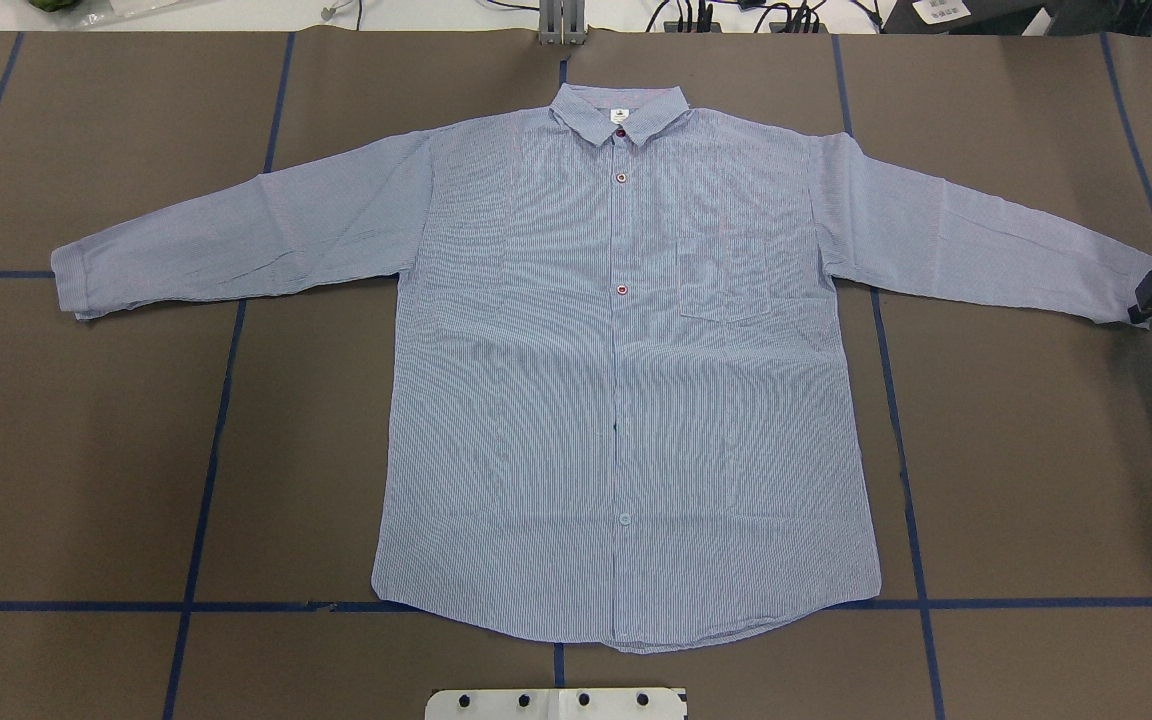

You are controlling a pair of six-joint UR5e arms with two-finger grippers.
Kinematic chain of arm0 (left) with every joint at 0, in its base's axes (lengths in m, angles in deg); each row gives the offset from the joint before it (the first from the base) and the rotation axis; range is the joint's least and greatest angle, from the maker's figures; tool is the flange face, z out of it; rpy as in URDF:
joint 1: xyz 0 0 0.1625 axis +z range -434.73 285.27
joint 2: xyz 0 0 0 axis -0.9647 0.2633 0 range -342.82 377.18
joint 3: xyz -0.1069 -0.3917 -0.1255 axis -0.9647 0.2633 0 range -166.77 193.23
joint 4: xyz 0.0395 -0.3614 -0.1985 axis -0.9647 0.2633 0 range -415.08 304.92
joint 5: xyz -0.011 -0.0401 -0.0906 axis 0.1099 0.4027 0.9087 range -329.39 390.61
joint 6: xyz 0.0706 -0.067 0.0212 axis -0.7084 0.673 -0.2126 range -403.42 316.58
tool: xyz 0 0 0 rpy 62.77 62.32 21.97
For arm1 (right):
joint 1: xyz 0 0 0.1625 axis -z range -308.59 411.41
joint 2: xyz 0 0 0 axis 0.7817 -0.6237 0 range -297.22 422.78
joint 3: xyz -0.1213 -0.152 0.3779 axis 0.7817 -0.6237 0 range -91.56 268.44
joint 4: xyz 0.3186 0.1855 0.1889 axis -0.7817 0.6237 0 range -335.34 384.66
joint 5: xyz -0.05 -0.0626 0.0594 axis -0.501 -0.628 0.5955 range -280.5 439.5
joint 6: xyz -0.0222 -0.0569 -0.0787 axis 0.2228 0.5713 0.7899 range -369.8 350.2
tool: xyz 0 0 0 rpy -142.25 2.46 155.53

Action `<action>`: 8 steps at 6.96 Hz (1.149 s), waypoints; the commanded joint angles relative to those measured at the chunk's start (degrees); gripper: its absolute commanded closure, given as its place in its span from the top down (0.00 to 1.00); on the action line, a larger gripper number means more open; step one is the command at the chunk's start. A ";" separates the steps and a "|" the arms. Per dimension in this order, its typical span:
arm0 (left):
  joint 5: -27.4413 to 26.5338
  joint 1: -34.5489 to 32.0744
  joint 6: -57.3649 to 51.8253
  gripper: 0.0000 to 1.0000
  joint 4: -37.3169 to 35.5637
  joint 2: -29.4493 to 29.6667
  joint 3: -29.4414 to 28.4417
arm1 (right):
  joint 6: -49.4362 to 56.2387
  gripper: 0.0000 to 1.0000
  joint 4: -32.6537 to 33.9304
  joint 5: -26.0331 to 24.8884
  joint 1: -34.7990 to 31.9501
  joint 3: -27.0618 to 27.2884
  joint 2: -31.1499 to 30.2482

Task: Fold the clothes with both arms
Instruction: 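Lower the right gripper to the cuff of the sleeve nearest it and grasp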

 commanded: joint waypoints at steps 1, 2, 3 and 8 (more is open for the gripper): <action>-0.01 0.00 0.00 1.00 -0.05 0.00 -0.05 | 0.00 0.31 -0.12 0.01 -0.37 0.20 -0.02; -0.01 0.00 0.00 1.00 0.04 0.00 -0.06 | 0.00 0.29 -0.12 0.01 -0.72 0.29 -0.02; -0.01 0.00 0.00 1.00 0.04 0.00 -0.06 | 0.00 0.24 -0.04 0.01 -1.16 0.63 -0.02; -0.01 0.00 0.00 0.99 -0.05 0.00 -0.14 | 0.09 0.00 -0.13 0.80 -2.83 11.24 -0.46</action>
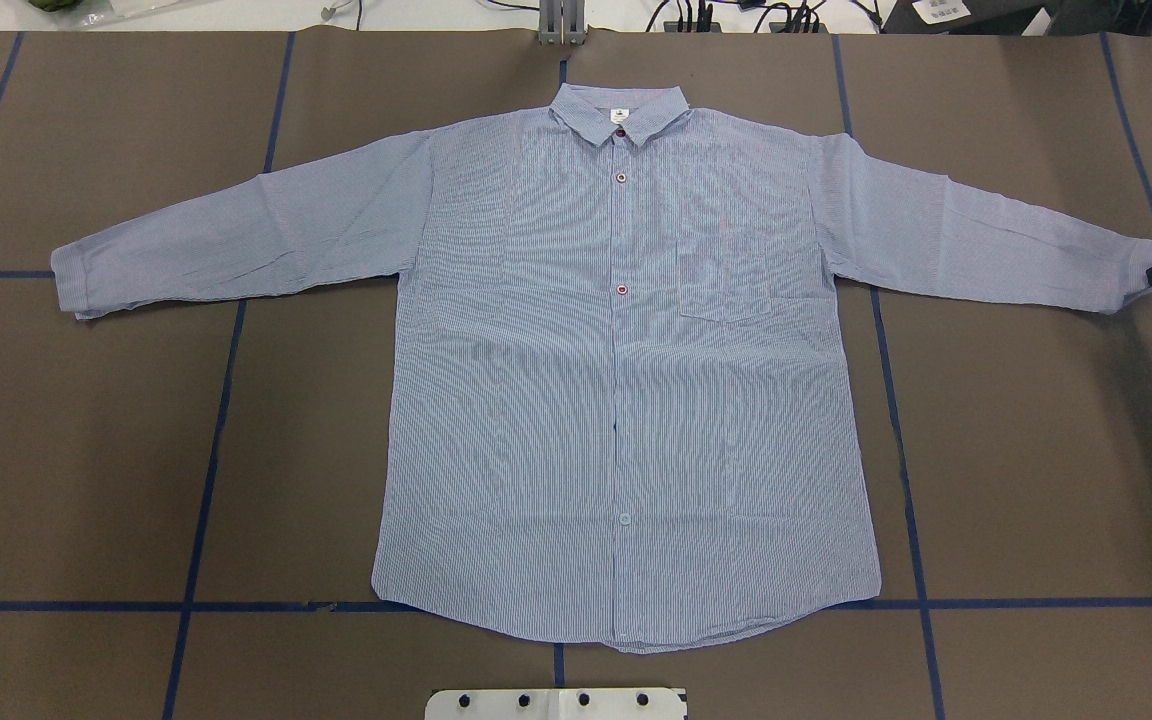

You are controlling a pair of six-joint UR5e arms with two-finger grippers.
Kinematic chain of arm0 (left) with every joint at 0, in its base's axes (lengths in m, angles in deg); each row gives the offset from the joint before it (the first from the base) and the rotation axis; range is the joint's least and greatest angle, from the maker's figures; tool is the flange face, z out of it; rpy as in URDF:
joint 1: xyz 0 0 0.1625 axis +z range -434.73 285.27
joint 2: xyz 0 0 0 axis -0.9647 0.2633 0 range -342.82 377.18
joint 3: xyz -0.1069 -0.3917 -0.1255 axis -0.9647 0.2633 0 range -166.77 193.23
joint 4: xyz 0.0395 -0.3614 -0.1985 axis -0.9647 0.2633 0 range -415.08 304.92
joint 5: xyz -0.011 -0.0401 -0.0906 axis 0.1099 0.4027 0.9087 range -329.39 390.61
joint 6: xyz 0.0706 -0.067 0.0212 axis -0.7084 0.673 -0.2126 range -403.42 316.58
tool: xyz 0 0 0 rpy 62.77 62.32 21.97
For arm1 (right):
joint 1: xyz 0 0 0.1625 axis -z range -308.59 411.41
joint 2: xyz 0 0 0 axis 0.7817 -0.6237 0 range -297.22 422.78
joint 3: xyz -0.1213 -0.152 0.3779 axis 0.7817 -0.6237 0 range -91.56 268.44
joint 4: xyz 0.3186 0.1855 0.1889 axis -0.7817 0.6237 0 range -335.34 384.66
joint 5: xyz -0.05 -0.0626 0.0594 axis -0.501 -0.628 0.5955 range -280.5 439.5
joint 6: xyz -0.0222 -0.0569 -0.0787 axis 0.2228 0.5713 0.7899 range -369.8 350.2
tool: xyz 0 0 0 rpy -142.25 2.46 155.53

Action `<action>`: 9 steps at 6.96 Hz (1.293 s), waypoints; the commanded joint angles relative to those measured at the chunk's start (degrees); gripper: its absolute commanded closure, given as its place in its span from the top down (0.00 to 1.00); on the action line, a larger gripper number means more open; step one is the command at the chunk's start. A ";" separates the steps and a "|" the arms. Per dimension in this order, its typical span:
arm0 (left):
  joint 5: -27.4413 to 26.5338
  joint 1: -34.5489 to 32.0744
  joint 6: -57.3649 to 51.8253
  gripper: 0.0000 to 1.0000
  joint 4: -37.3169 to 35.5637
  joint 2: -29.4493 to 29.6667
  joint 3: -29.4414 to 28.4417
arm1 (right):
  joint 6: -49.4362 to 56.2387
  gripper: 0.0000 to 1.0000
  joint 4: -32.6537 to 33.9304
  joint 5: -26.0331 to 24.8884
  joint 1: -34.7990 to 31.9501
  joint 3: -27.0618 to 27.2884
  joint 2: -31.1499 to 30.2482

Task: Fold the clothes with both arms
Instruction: 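Lower the right gripper to the cuff of the sleeve nearest it and grasp, then lift the sleeve with the right gripper and fold it across the shirt front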

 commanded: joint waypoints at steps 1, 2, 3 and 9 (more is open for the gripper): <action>0.00 0.00 0.00 0.99 -0.03 0.00 -0.06 | -0.09 0.00 0.14 0.79 0.16 7.61 0.57; 0.00 0.00 0.00 1.00 -0.03 -0.09 -0.06 | -0.17 0.00 0.31 2.62 0.33 10.60 3.70; 0.00 0.00 0.00 0.99 -0.03 -0.09 -0.24 | -0.17 0.00 0.40 5.51 0.68 12.20 6.69; -0.17 0.00 0.09 0.99 -0.03 -0.09 -1.20 | -21.52 0.00 7.83 -2.76 16.39 9.67 38.57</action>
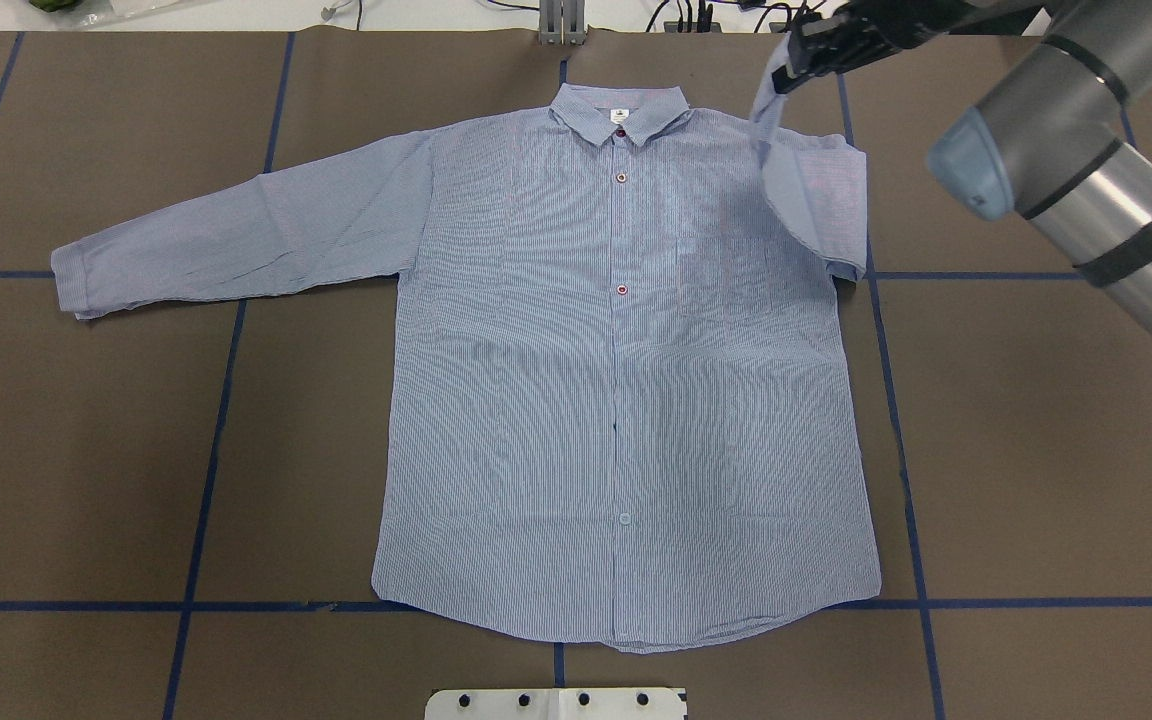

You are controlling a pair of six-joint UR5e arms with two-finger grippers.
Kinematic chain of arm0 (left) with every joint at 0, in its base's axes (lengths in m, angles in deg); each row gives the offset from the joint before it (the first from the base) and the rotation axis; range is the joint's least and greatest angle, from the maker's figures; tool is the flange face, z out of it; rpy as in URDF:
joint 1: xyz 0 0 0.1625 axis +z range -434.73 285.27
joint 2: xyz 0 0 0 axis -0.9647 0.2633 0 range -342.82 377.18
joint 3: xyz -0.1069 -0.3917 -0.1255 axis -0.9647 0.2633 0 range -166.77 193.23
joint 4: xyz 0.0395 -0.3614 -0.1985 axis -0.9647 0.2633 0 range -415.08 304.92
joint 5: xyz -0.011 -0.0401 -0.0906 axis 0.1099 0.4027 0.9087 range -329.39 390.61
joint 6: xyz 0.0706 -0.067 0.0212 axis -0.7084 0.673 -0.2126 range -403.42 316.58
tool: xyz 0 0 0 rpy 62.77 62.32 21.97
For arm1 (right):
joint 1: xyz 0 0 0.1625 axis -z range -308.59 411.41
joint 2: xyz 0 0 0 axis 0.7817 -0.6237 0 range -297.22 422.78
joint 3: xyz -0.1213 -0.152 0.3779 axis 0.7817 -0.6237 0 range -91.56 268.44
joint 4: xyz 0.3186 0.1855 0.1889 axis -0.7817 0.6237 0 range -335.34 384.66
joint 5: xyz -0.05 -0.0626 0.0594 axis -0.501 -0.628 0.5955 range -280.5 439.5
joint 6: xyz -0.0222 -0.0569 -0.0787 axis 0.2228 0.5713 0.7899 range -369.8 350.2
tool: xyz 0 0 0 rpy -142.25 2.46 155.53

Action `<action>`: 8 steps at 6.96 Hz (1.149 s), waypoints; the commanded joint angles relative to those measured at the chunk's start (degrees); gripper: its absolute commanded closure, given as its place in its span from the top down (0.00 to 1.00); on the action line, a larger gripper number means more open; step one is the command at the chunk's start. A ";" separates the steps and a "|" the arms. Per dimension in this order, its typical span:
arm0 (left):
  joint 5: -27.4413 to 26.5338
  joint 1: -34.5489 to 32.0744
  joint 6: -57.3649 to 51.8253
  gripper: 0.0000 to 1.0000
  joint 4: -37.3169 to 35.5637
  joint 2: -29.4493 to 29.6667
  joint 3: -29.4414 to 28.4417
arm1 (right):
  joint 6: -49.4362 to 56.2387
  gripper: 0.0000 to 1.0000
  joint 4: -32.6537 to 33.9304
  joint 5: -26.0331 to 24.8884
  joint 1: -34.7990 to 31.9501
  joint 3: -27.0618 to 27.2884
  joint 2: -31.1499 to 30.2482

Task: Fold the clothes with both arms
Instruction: 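Lift the sleeve with the right gripper and fold it across the shirt front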

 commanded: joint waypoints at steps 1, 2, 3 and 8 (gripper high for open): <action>0.02 0.00 -0.11 0.99 0.00 0.00 -0.94 | -2.58 0.00 4.44 -8.58 5.81 -4.62 10.21; 0.02 0.00 -0.02 0.99 0.00 0.00 -1.21 | -2.58 0.00 4.27 -11.22 8.09 -6.74 11.56; 0.02 0.00 -0.02 0.99 0.00 0.00 -1.30 | -2.58 0.00 4.18 -13.68 10.64 -8.68 12.09; 0.02 0.09 -0.02 0.99 0.00 0.09 -1.30 | -2.75 1.00 0.49 -30.24 23.73 -28.56 24.04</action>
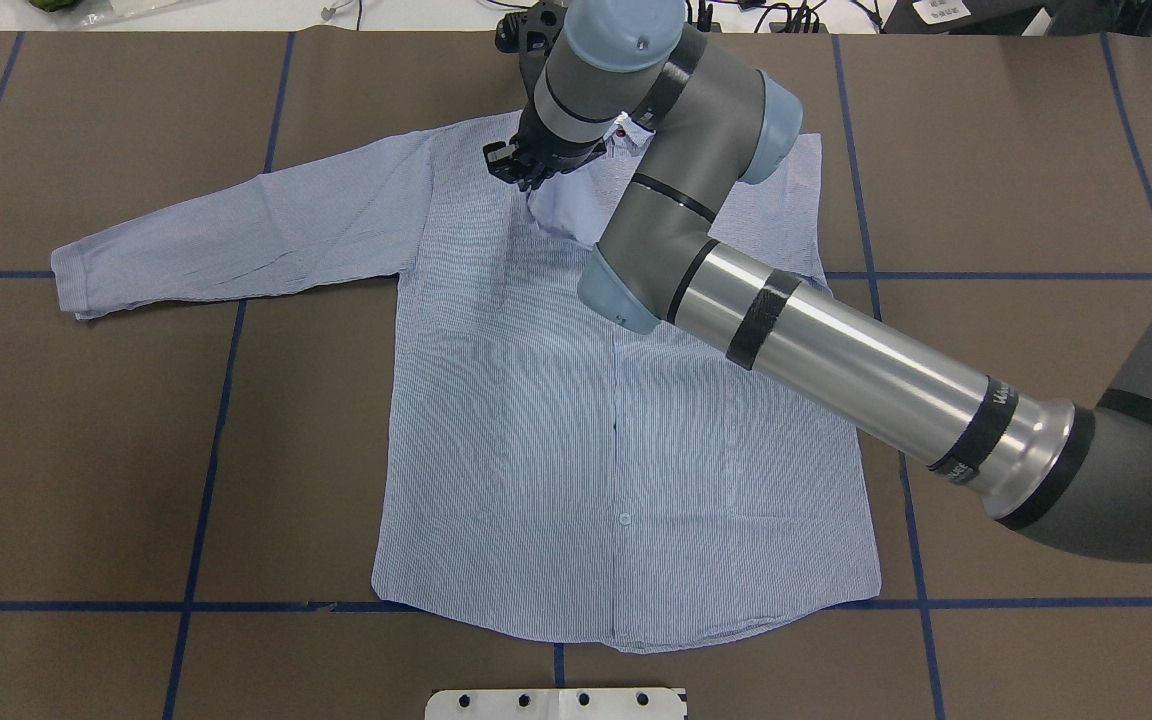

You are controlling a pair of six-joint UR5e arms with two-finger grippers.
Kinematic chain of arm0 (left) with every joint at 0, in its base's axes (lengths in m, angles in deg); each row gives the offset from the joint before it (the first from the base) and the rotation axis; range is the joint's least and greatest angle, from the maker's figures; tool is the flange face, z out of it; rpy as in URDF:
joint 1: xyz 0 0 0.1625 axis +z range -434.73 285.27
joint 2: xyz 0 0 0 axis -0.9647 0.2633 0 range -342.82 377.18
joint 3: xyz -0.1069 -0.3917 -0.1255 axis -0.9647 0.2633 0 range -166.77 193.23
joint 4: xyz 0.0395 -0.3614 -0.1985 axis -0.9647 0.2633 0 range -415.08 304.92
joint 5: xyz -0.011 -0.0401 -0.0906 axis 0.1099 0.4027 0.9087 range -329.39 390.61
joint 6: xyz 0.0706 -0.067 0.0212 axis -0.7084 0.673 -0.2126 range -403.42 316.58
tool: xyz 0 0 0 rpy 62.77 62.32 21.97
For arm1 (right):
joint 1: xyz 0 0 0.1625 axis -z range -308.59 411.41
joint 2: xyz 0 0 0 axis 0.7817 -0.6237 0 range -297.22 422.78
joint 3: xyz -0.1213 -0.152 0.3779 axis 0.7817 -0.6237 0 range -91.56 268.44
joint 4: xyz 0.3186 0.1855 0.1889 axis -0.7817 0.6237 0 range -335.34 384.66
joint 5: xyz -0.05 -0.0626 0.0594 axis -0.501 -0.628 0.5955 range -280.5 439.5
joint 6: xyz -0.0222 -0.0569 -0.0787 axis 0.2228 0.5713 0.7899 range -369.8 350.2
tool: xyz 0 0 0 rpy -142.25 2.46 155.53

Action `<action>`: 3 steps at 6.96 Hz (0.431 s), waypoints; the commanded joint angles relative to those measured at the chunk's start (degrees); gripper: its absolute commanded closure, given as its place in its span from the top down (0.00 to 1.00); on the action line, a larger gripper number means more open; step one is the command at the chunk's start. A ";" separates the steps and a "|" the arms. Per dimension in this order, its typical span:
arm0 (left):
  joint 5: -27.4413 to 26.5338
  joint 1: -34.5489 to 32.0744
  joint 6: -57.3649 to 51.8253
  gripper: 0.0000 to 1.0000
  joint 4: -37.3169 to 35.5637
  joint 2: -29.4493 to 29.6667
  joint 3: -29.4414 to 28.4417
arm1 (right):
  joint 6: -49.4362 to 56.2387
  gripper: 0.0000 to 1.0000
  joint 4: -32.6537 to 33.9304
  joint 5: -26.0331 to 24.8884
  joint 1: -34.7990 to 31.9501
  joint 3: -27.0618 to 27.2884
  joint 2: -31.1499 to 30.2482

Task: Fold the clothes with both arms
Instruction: 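Lift the sleeve with the right gripper and fold it across the shirt front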

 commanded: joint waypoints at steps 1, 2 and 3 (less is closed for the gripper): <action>0.00 0.07 0.09 0.99 0.00 0.09 -0.11 | -0.14 1.00 -0.12 -7.35 3.78 -1.67 1.85; 0.00 0.24 0.18 0.99 0.35 0.44 -0.55 | -1.53 1.00 0.05 -7.45 3.70 -1.15 1.77; 0.00 1.20 6.88 0.99 4.44 0.44 -0.64 | -2.32 1.00 1.27 -7.19 3.44 1.29 1.33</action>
